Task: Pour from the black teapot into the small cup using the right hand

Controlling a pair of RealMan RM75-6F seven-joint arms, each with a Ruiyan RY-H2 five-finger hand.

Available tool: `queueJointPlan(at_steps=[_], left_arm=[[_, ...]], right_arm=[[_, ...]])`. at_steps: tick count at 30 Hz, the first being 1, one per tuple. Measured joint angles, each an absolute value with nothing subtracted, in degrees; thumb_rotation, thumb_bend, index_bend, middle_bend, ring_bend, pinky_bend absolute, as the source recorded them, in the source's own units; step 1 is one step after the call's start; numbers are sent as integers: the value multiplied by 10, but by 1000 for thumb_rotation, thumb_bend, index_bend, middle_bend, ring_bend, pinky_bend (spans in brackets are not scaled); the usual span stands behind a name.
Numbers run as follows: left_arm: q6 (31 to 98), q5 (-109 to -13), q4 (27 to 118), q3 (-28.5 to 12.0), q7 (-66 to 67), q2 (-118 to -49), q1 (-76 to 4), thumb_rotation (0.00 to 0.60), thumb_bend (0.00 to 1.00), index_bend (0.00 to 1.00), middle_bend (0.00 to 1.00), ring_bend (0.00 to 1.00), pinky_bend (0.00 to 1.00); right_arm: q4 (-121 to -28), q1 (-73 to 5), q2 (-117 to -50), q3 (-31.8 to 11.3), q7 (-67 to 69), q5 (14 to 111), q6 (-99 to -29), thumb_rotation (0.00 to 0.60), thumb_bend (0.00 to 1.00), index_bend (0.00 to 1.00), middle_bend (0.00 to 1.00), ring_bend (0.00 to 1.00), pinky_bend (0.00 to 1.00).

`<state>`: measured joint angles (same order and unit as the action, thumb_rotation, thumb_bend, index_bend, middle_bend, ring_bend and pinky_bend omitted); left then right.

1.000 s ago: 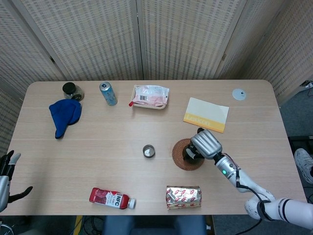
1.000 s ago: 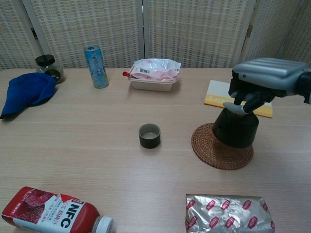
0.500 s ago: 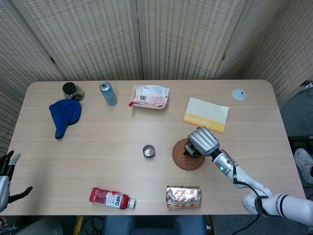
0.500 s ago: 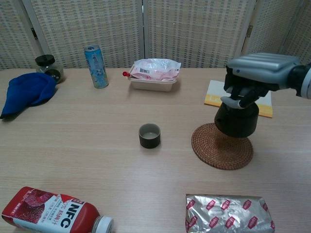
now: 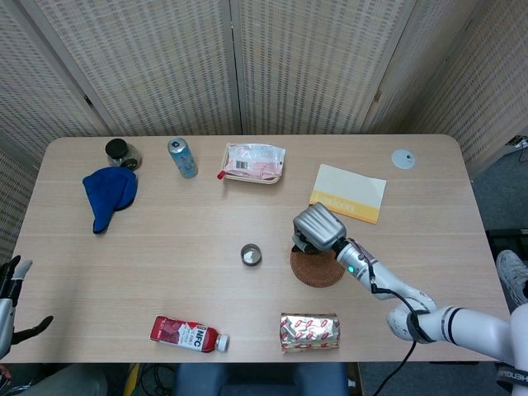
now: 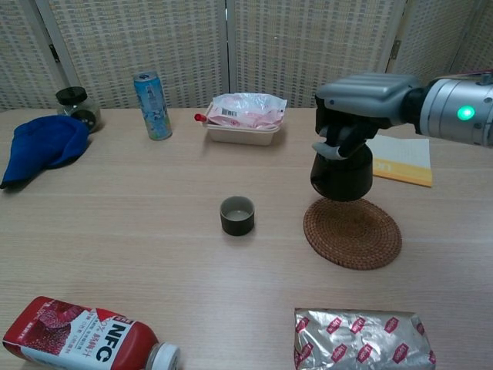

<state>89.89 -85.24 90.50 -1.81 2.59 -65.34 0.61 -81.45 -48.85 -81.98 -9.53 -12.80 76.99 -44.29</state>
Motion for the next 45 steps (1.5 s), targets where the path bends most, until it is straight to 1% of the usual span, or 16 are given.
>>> queueJointPlan(at_steps=[8, 15, 26, 35, 45], left_arm=[[909, -859, 908, -16, 24, -650, 11, 600, 134, 0, 0, 0, 0], [918, -863, 910, -14, 24, -650, 17, 600, 134, 0, 0, 0, 0], [930, -861, 909, -12, 21, -647, 29, 600, 134, 0, 0, 0, 0], [936, -860, 904, -11, 16, -649, 37, 600, 134, 0, 0, 0, 0], [940, -860, 899, -10, 10, -651, 43, 600, 134, 0, 0, 0, 0]], right_arm=[[-772, -537, -862, -109, -160, 743, -404, 527, 536, 973, 1000, 919, 575], [-745, -579, -895, -117, -195, 716, -374, 527, 537, 973, 1000, 919, 575], [-694, -630, -941, -120, -224, 690, -347, 538, 536, 973, 1000, 919, 575], [-680, -659, -959, -115, -259, 675, -341, 547, 536, 973, 1000, 919, 575], [-691, -675, -959, -103, -302, 656, -348, 550, 537, 973, 1000, 919, 575]])
